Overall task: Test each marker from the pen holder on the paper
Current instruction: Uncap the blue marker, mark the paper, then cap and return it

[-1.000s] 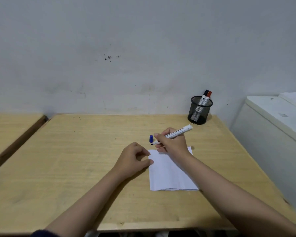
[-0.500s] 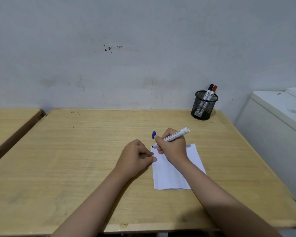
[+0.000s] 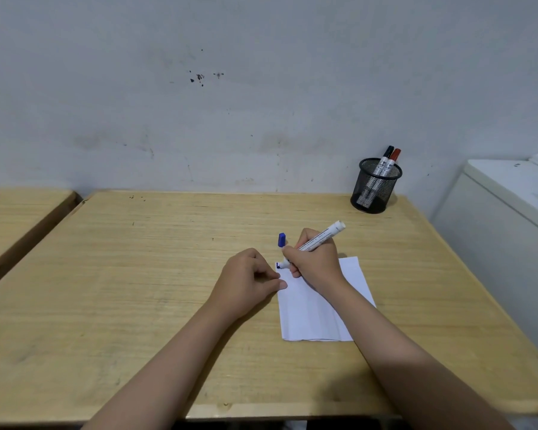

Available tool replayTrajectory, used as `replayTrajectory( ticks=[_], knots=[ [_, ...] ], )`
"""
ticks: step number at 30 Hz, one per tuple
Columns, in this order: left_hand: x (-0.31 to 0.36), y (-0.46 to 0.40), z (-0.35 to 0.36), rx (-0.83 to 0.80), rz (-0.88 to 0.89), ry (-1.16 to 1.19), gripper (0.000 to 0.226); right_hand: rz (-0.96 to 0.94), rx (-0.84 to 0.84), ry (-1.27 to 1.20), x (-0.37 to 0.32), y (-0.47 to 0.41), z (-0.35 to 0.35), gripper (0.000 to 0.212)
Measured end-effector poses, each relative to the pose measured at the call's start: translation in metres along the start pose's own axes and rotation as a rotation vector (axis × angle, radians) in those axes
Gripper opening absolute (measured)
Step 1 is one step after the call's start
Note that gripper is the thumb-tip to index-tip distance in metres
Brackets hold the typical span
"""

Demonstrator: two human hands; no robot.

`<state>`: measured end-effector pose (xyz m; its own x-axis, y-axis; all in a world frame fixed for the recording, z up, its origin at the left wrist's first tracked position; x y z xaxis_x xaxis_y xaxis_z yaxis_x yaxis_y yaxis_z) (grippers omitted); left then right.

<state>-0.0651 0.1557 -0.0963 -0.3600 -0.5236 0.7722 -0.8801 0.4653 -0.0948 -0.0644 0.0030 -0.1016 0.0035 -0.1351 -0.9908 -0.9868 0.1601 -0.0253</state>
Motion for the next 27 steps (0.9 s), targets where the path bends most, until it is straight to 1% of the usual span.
replayTrajectory(
  ticks=[4,6,9,12,15,17,18,20,22,24,26,27],
  knots=[
    [0.000,0.000,0.000,-0.003,0.000,-0.002,0.012,-0.011,0.003,-0.010,0.000,0.000,0.000,0.031],
    [-0.001,-0.001,0.000,-0.006,-0.002,0.001,0.012,-0.030,0.049,-0.056,0.000,0.000,-0.004,0.031],
    [-0.002,0.000,0.000,-0.017,-0.011,0.012,0.012,-0.038,0.154,-0.248,0.002,0.000,-0.014,0.026],
    [-0.002,-0.001,0.000,-0.021,-0.043,0.048,0.013,-0.002,0.217,-0.444,0.006,-0.001,-0.020,0.024],
    [-0.001,-0.010,-0.008,0.053,-0.089,0.139,0.016,0.005,0.220,-0.556,0.007,-0.002,-0.021,0.023],
    [0.002,-0.023,-0.015,0.125,-0.082,0.153,0.019,0.001,0.209,-0.624,0.007,-0.002,-0.020,0.020],
    [0.004,-0.031,-0.015,0.131,-0.068,0.141,0.024,0.000,0.202,-0.657,0.006,-0.002,-0.021,0.018],
    [0.008,-0.047,-0.012,0.084,-0.037,0.066,0.037,-0.001,0.180,-0.694,0.005,-0.001,-0.022,0.016],
    [0.009,-0.060,-0.004,0.003,-0.018,-0.023,0.043,0.002,0.160,-0.673,0.002,0.001,-0.022,0.012],
    [0.009,-0.068,0.003,-0.046,-0.008,-0.079,0.033,0.016,0.154,-0.648,-0.001,0.004,-0.020,0.008],
    [0.008,-0.071,0.004,-0.031,-0.015,-0.082,0.018,0.026,0.160,-0.649,-0.005,0.007,-0.020,0.007],
    [0.008,-0.070,0.002,-0.004,-0.031,-0.034,0.013,0.019,0.164,-0.649,-0.008,0.008,-0.022,0.008]
  ],
)
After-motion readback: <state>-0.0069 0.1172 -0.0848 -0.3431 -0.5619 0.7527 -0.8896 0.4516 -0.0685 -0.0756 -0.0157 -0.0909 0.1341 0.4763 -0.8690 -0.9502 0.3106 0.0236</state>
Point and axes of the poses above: each hand's wrist, its own y-axis away from the middle knuckle, its own z-axis out of the palm, x = y × z, the point moved 6 cm from there along -y, towards the middle knuckle, and after that the axes turned 9 degrees about -x, right-handed, at the moved point
